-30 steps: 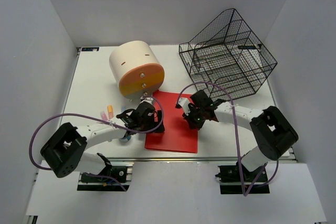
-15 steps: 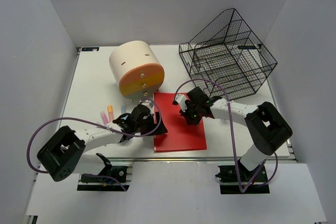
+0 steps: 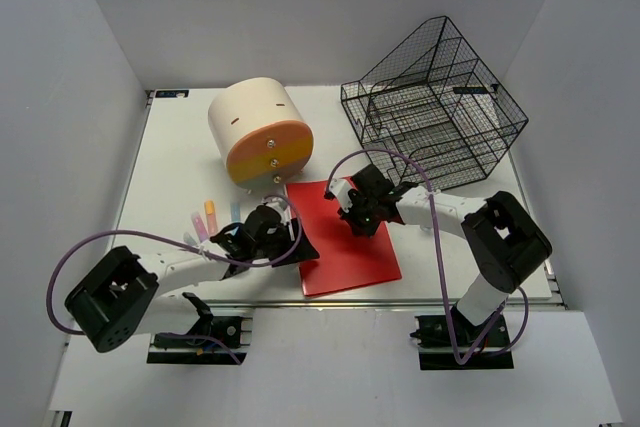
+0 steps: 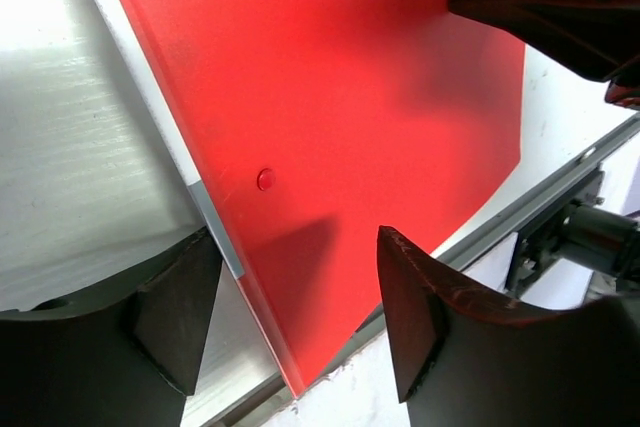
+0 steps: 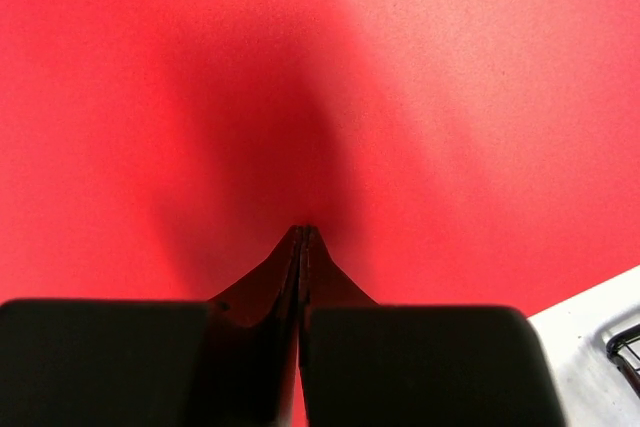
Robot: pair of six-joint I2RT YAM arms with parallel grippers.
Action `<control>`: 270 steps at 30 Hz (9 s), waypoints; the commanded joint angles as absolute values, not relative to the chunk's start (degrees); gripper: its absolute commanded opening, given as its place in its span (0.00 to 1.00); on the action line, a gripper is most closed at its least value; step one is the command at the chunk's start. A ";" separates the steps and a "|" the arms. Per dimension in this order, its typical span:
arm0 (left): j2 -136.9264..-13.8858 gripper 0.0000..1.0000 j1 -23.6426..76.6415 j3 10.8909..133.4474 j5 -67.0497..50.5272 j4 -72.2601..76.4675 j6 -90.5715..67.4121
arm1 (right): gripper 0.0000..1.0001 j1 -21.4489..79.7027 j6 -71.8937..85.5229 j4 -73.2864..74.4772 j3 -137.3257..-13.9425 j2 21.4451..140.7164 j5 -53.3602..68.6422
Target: Organize the desk
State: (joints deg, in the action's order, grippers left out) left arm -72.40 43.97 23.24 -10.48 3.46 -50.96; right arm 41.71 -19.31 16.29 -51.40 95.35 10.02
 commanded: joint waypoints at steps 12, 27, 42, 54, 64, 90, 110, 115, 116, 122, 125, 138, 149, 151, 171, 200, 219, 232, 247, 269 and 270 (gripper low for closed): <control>-56.25 0.68 44.30 18.28 -5.36 17.04 -58.18 | 0.00 42.45 -20.57 23.47 -46.93 100.72 8.09; -71.19 0.62 43.77 17.84 -12.92 28.92 -60.55 | 0.00 42.27 -20.65 23.82 -47.11 100.72 8.96; -75.84 0.31 44.30 17.66 -10.46 31.29 -62.23 | 0.00 42.45 -20.74 24.26 -47.37 100.99 9.32; -73.31 0.14 44.82 17.40 -6.24 29.01 -63.01 | 0.00 42.28 -20.92 24.61 -47.46 99.67 11.07; -69.35 0.17 44.30 15.91 -4.49 24.53 -63.11 | 0.54 42.36 -27.33 30.05 -48.87 84.93 16.87; -66.97 0.47 44.82 16.79 -1.06 14.86 -65.39 | 0.89 52.90 -35.33 12.84 -34.02 64.77 14.08; -65.13 0.63 45.35 18.28 1.14 9.50 -65.48 | 0.80 69.34 -35.77 6.86 -32.61 69.34 4.67; -61.62 0.63 45.35 17.58 2.20 6.77 -66.00 | 0.76 72.86 -35.16 2.83 -32.08 71.54 -1.74; -61.09 0.63 45.35 17.67 2.37 6.42 -66.18 | 0.75 73.56 -34.90 2.38 -31.73 71.63 -3.67; -58.19 0.63 45.35 16.70 3.16 4.31 -66.71 | 0.72 76.02 -34.37 -2.11 -30.23 71.89 -10.19; -57.22 0.63 45.35 16.26 3.16 3.87 -67.06 | 0.70 76.55 -34.28 -2.72 -29.71 72.25 -10.63; -53.00 0.63 45.35 15.65 4.13 0.79 -67.85 | 0.60 81.03 -32.61 -4.39 -29.18 74.97 -14.85; -51.77 0.63 45.35 14.68 4.40 0.79 -68.20 | 0.52 86.31 -36.30 -11.95 -26.63 78.57 -25.92; -51.68 0.63 45.35 14.85 4.31 0.70 -68.20 | 0.52 86.75 -36.74 -12.74 -26.46 79.10 -27.41; -49.22 0.63 45.35 14.15 4.66 -1.06 -68.47 | 0.38 88.68 -38.76 -15.63 -25.05 79.72 -31.46; -51.06 0.73 45.35 14.33 3.25 2.28 -70.05 | 0.00 88.86 -40.96 -17.49 -23.03 75.59 -33.22; -68.90 0.82 45.35 17.84 -4.74 20.72 -72.51 | 0.00 86.92 -40.34 -15.29 -21.89 66.45 -27.69; -83.48 0.80 45.35 19.25 -8.70 37.34 -78.04 | 0.00 86.92 -39.90 -13.19 -21.62 63.11 -24.35; -86.31 0.13 45.35 15.91 -9.85 47.47 -80.86 | 0.44 84.82 -38.84 -2.83 -24.08 61.35 -15.66; -63.73 0.00 45.88 13.97 -15.29 15.22 -67.68 | 0.75 70.23 -42.10 9.42 -35.42 52.82 -11.59; -62.24 0.00 45.88 14.06 -15.99 13.55 -66.81 | 0.74 69.35 -40.79 6.53 -35.51 53.08 -13.78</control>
State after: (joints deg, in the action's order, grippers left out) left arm -65.25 45.36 14.17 -12.78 19.75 -71.13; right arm 71.20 -42.76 14.00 -35.03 53.69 -7.51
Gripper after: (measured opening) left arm 0.278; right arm 0.747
